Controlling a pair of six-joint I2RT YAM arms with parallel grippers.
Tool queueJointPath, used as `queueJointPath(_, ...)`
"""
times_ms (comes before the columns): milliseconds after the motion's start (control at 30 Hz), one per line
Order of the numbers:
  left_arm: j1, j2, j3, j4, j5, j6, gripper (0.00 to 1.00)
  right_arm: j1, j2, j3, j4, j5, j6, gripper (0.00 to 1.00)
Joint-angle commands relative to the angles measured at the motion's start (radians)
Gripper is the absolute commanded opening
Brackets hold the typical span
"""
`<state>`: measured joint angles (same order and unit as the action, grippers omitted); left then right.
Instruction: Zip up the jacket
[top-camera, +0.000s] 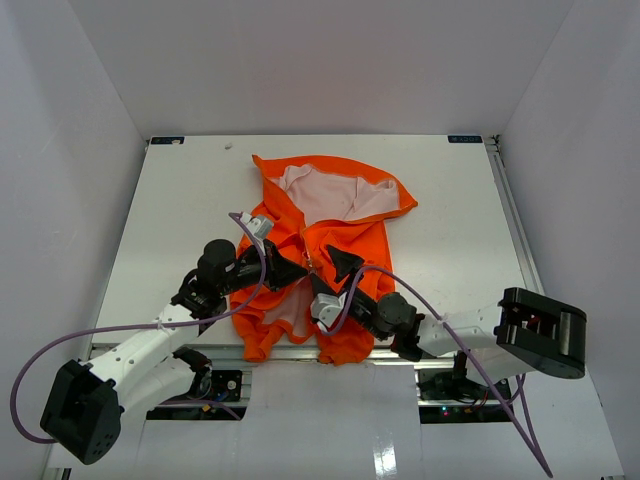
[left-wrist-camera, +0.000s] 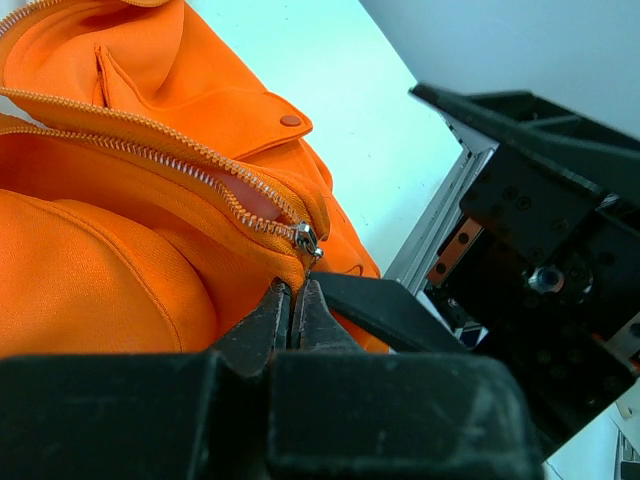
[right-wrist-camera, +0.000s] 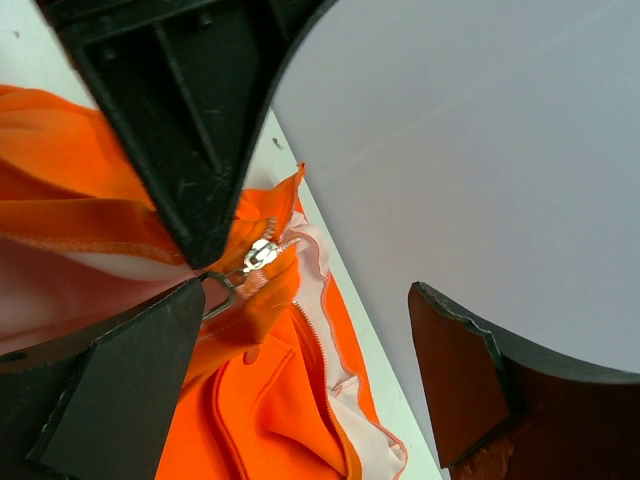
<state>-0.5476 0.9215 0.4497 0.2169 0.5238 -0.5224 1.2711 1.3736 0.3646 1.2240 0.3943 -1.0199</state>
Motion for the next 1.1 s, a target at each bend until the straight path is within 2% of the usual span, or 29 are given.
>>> queueJointPath(0,0.006,-0.006,0.034,0.015,0.019,-0.008,0.0,0.025,0.035,-0.015,0.166,0.046,-0.039,0.89)
queueJointPath(233,0.008,-0.008,0.037,0.016,0.019,-0.01,0.0,0.041,0.052,-0.023,0.174,0.059,-0.029,0.89)
queueJointPath(433,0.011,-0.013,0.032,0.021,0.027,-0.018,0.0,0.048,0.128,0.007,0.218,0.078,-0.068,0.89)
queueJointPath(567,0.012,-0.015,0.034,0.021,0.03,-0.019,0.0,0.054,0.175,0.01,0.284,0.108,-0.096,0.89)
queueJointPath(700,0.012,-0.013,0.032,0.022,0.035,-0.022,0.0,0.056,0.223,0.02,0.423,0.153,-0.143,0.89)
queueJointPath(1067,0.012,-0.017,0.033,0.013,0.028,-0.021,0.0,0.056,0.235,0.077,0.411,0.131,-0.119,0.87)
